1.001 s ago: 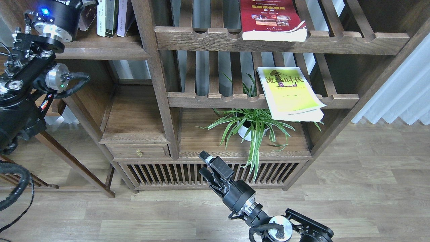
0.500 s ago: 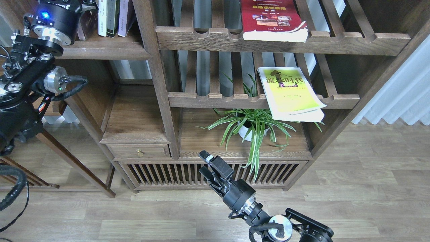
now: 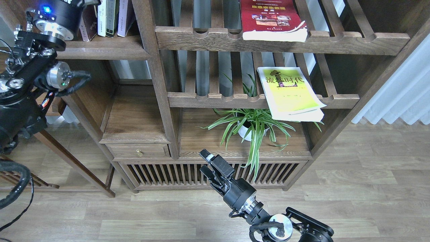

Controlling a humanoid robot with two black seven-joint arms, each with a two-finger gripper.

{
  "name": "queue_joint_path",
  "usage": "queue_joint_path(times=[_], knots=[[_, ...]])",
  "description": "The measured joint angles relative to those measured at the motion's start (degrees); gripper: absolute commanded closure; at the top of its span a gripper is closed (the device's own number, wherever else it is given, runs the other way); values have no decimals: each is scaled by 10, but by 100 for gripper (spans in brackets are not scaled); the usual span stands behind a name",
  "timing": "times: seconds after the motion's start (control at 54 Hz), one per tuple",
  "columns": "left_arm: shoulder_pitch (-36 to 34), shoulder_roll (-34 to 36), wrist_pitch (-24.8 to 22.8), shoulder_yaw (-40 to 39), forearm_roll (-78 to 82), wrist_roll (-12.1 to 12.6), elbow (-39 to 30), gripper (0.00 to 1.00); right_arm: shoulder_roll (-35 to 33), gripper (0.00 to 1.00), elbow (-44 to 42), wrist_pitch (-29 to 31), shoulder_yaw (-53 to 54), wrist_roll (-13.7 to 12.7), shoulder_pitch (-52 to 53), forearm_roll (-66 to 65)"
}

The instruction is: Organize books on shelf

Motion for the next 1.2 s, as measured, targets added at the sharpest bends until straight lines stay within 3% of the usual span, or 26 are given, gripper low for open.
queue_joint_path(times=[0.537,1.205], knots=[[-49,-33,-3,-41,-5,0,-6,69,0,2,-10,0,0,0,2,0],[-50,-50,-3,-86,-49,0,-22,65,0,2,-1,0,35,5,8,3]])
